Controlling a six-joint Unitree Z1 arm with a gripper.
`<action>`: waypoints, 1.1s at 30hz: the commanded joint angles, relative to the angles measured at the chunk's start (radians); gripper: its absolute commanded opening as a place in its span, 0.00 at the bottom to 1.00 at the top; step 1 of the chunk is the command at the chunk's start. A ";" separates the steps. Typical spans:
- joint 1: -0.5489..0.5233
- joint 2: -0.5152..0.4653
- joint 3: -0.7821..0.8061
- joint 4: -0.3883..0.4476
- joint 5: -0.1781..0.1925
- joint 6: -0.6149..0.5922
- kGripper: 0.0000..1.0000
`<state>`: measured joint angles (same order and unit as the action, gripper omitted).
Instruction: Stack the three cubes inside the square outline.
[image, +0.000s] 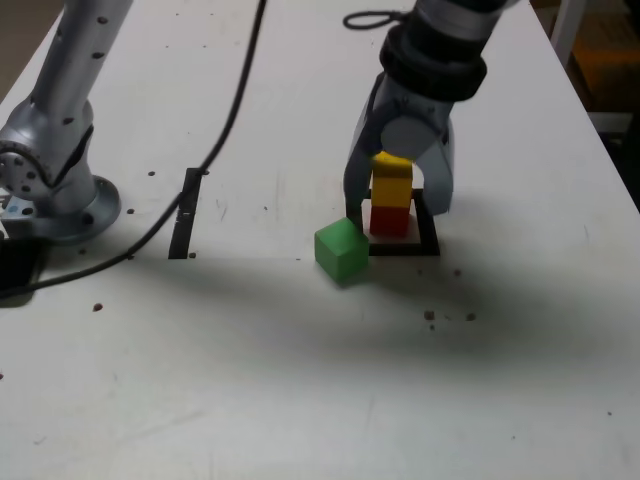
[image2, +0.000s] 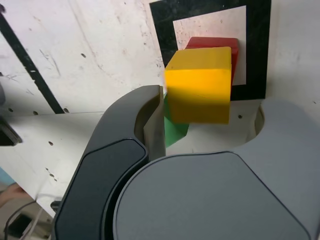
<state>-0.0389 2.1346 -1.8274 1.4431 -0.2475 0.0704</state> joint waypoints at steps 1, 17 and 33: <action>-0.013 -0.058 -0.001 0.015 0.016 -0.015 0.71; -0.231 -0.272 0.192 0.021 0.028 -0.110 0.71; -0.329 -0.252 0.491 -0.294 -0.019 0.065 0.71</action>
<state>-0.3682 1.8826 -1.3513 1.1694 -0.2612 0.1154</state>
